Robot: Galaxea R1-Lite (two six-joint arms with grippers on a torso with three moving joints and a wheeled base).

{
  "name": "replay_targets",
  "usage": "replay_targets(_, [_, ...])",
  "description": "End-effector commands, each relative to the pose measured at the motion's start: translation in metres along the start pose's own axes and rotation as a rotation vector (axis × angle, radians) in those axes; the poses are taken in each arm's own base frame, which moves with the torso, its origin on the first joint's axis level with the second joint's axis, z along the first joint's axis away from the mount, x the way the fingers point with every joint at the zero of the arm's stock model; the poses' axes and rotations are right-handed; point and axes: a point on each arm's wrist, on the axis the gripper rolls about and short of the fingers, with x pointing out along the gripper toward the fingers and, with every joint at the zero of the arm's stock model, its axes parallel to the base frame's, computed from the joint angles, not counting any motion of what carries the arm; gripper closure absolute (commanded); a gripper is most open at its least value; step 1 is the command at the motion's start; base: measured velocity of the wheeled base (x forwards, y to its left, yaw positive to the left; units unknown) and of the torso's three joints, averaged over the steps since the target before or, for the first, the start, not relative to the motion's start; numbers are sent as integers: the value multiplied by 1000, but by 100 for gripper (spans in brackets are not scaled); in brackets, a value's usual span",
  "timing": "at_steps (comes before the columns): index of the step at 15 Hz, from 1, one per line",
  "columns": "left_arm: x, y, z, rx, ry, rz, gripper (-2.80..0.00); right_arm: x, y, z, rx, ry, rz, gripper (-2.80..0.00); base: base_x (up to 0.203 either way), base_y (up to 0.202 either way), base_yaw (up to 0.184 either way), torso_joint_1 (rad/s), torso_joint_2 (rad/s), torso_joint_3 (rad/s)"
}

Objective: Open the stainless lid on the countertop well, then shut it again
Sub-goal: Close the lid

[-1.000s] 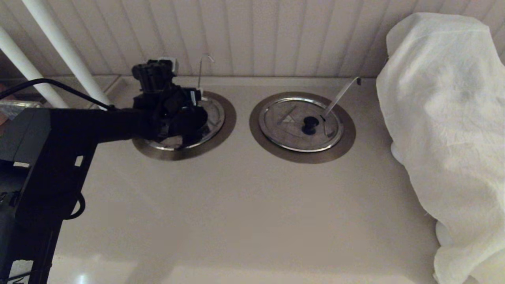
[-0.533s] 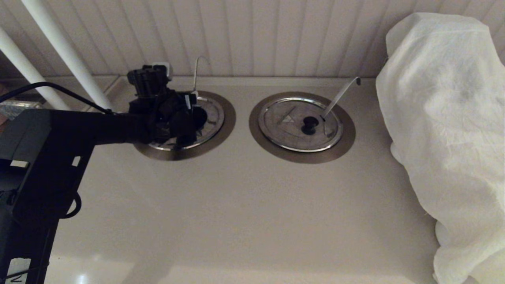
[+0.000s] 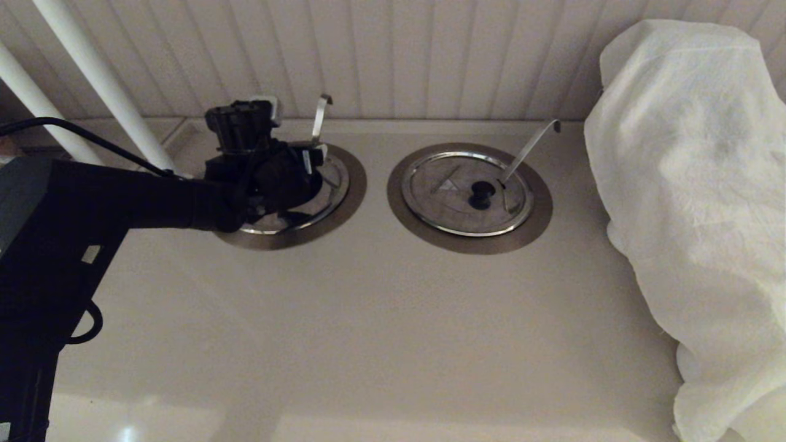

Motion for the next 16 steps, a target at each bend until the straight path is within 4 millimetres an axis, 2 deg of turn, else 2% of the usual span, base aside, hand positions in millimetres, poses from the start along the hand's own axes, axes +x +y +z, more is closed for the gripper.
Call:
replay_targets(1, [-12,1,23,-15,-49,1,-280,0,0,0,0,0,0,-280,0,0,0,0,0,0])
replay_targets(3, [-32,8,38,-45,-55,7,-280,0,0,0,0,0,0,-280,0,0,0,0,0,0])
replay_targets(7, [-83,39,45,-151,-3,98,-280,0,0,0,0,0,0,-280,0,0,0,0,0,0])
replay_targets(11, [-121,70,24,-383,60,271,-280,0,0,0,0,0,0,-280,0,0,0,0,0,0])
replay_targets(12, [-127,80,23,-455,52,294,-280,0,0,0,0,0,0,-280,0,0,0,0,0,0])
replay_targets(15, [-138,94,3,-646,121,250,-280,0,0,0,0,0,0,-280,0,0,0,1,0,10])
replay_targets(16, [-140,101,2,-667,124,249,-280,0,0,0,0,0,0,-280,0,0,0,0,0,0])
